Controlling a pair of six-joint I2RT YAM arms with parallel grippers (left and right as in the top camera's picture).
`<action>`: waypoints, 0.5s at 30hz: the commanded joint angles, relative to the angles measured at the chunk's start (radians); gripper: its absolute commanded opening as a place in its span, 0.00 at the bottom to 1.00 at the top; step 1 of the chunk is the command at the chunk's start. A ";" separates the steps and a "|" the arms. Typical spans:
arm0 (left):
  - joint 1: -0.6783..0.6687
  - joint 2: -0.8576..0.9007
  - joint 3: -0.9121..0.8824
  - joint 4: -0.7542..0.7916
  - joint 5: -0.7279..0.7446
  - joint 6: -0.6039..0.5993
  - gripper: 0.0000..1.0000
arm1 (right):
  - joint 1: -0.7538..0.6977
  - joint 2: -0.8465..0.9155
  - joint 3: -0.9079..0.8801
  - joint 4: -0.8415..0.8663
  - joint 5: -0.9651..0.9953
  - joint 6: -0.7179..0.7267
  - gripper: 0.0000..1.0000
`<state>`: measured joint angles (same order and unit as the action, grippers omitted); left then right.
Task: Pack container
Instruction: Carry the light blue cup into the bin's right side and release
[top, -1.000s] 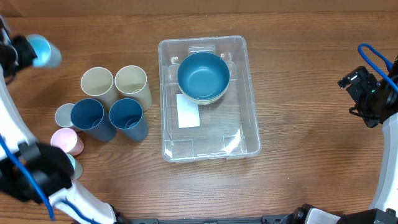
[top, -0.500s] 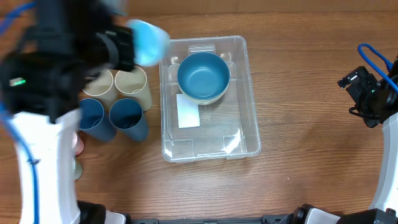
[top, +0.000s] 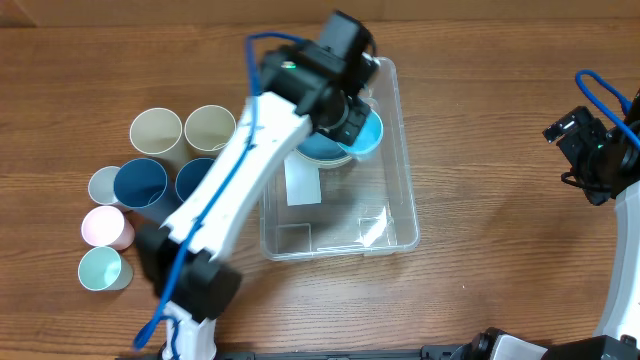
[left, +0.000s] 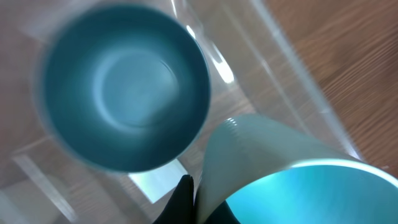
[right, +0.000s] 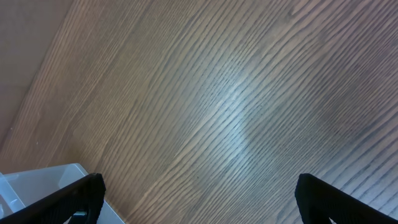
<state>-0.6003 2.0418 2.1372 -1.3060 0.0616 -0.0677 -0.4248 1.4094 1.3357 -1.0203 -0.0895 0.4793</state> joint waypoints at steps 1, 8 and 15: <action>-0.061 0.088 -0.008 0.002 -0.053 0.009 0.04 | -0.003 0.000 0.008 0.004 -0.002 0.008 1.00; -0.139 0.180 -0.008 0.053 -0.148 0.012 0.04 | -0.003 0.000 0.008 0.003 -0.002 0.008 1.00; -0.140 0.229 -0.009 0.069 -0.148 0.008 0.04 | -0.003 0.000 0.008 0.004 -0.002 0.008 1.00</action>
<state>-0.7452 2.2395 2.1281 -1.2392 -0.0673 -0.0677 -0.4248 1.4094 1.3357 -1.0214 -0.0898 0.4789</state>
